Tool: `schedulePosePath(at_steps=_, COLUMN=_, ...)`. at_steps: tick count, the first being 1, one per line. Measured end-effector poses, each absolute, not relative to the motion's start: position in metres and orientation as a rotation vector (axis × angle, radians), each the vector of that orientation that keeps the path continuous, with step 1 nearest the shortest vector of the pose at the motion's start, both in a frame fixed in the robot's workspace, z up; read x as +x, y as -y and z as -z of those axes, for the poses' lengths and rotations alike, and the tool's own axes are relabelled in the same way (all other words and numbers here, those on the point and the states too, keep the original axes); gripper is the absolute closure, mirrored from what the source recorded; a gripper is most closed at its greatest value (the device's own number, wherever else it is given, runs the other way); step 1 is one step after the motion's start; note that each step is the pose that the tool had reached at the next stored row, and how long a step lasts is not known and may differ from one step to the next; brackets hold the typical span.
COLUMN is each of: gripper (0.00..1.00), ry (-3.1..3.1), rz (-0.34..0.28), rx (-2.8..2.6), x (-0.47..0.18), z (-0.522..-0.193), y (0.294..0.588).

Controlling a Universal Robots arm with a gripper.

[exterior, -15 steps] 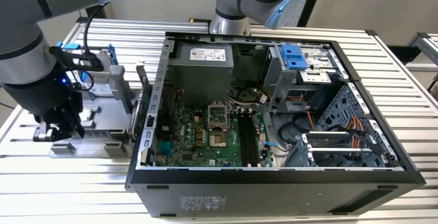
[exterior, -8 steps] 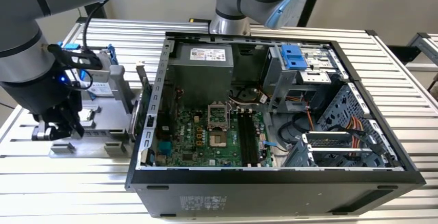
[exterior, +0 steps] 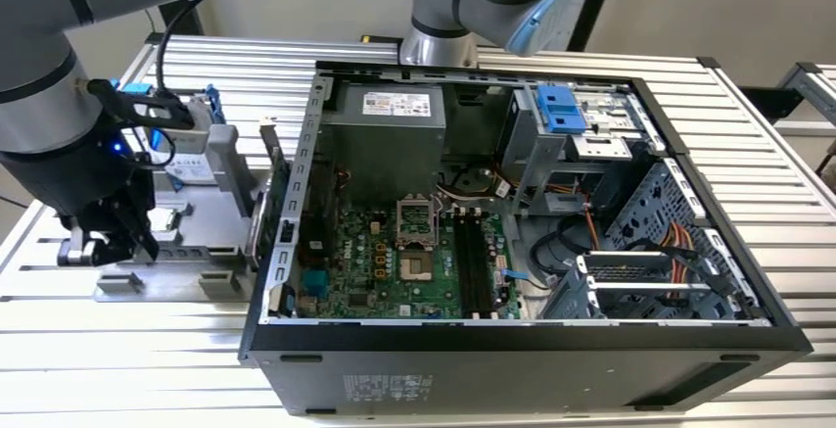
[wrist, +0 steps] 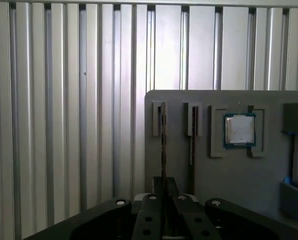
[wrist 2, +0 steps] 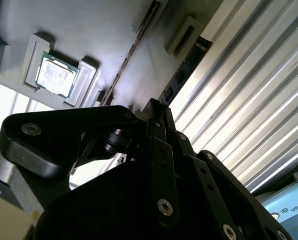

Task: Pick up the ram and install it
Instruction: 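Pick up the ram and move it above insertion slot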

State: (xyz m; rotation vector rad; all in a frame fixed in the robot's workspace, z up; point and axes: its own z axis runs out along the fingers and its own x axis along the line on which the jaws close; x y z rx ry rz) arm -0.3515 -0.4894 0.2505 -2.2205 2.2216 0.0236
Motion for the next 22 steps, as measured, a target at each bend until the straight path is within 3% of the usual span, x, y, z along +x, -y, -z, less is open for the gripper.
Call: schedulePosePath(at_steps=22, gripper=1.00, ry=-2.222, rz=-0.024, rx=-2.220, x=-0.352, z=-0.263, y=0.489)
